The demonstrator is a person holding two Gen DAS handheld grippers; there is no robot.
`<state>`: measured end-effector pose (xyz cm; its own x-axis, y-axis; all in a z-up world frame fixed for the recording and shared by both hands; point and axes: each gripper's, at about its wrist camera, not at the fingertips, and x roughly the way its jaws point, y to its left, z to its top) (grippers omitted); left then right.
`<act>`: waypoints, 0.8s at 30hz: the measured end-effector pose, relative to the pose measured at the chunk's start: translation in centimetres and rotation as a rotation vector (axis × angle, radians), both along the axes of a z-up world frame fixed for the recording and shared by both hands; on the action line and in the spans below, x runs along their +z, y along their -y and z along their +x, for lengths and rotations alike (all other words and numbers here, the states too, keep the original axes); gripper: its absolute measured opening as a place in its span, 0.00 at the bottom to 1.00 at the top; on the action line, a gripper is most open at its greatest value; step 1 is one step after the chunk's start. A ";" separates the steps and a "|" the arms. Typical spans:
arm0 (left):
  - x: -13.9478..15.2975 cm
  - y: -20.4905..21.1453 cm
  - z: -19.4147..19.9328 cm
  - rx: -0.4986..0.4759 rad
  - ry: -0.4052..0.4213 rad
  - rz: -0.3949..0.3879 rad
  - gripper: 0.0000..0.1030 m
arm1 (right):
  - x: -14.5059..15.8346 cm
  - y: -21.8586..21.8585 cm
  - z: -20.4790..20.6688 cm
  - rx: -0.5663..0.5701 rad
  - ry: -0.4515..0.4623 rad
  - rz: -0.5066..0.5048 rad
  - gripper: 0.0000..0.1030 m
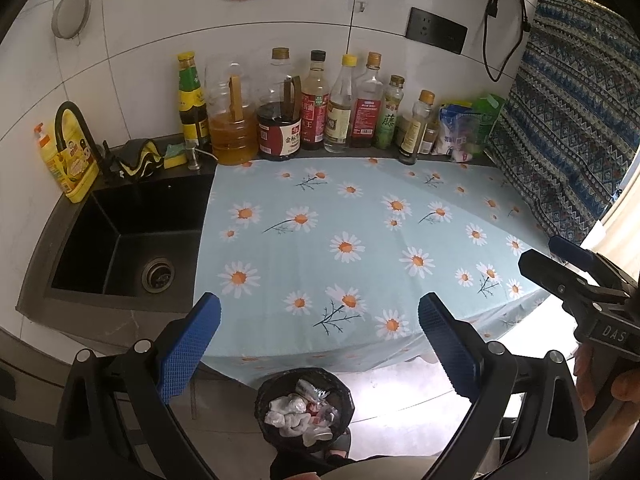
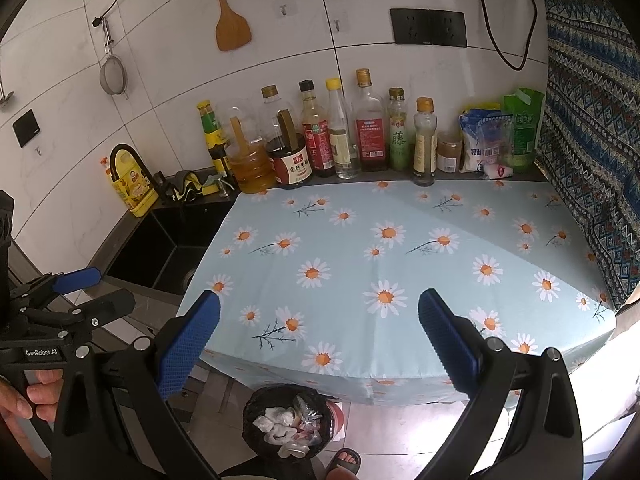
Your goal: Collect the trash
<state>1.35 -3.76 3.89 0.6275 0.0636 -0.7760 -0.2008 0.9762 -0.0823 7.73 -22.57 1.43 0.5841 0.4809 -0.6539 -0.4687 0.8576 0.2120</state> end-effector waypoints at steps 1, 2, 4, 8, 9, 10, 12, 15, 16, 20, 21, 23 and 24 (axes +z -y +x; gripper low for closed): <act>0.0 -0.1 0.1 0.000 0.000 0.001 0.93 | 0.0 0.0 0.1 0.001 0.000 0.000 0.95; 0.0 -0.1 0.1 0.002 -0.001 0.004 0.93 | 0.0 -0.1 0.2 0.001 -0.001 -0.001 0.95; 0.0 -0.2 0.3 0.003 -0.003 0.003 0.93 | -0.1 -0.2 0.5 0.005 -0.008 -0.002 0.95; 0.0 -0.3 0.4 0.005 -0.005 0.003 0.93 | -0.3 -0.4 0.6 0.010 -0.010 -0.009 0.95; 0.0 -0.3 0.4 0.006 -0.006 0.005 0.93 | -0.3 -0.4 0.7 0.011 -0.013 -0.009 0.95; -0.1 -0.3 0.4 0.006 -0.006 0.006 0.93 | -0.4 -0.4 0.7 0.012 -0.016 -0.007 0.95; -0.1 -0.3 0.5 0.006 -0.008 0.004 0.93 | -0.4 -0.6 0.8 0.016 -0.014 -0.010 0.95; -0.2 -0.4 0.6 0.008 -0.011 0.001 0.93 | -0.5 -0.8 0.9 0.020 -0.017 -0.012 0.95; -0.3 -0.4 0.6 0.008 -0.012 0.000 0.93 | -0.5 -0.8 1.0 0.021 -0.017 -0.012 0.95; -0.3 -0.6 0.8 0.016 -0.016 -0.001 0.93 | -0.6 -0.9 1.2 0.022 -0.019 -0.009 0.95; -0.3 -0.6 0.8 0.016 -0.016 0.001 0.93 | -0.6 -0.9 1.2 0.024 -0.020 -0.009 0.95; -0.3 -0.7 0.9 0.018 -0.017 0.002 0.93 | -0.6 -1.0 1.3 0.027 -0.022 -0.011 0.95; -0.3 -0.7 0.9 0.017 -0.017 0.002 0.93 | -0.7 -1.0 1.4 0.028 -0.023 -0.011 0.95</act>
<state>2.25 -3.09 3.61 0.6133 0.0758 -0.7862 -0.2187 0.9728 -0.0768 9.12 -21.57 0.75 0.5552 0.4892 -0.6726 -0.4875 0.8466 0.2134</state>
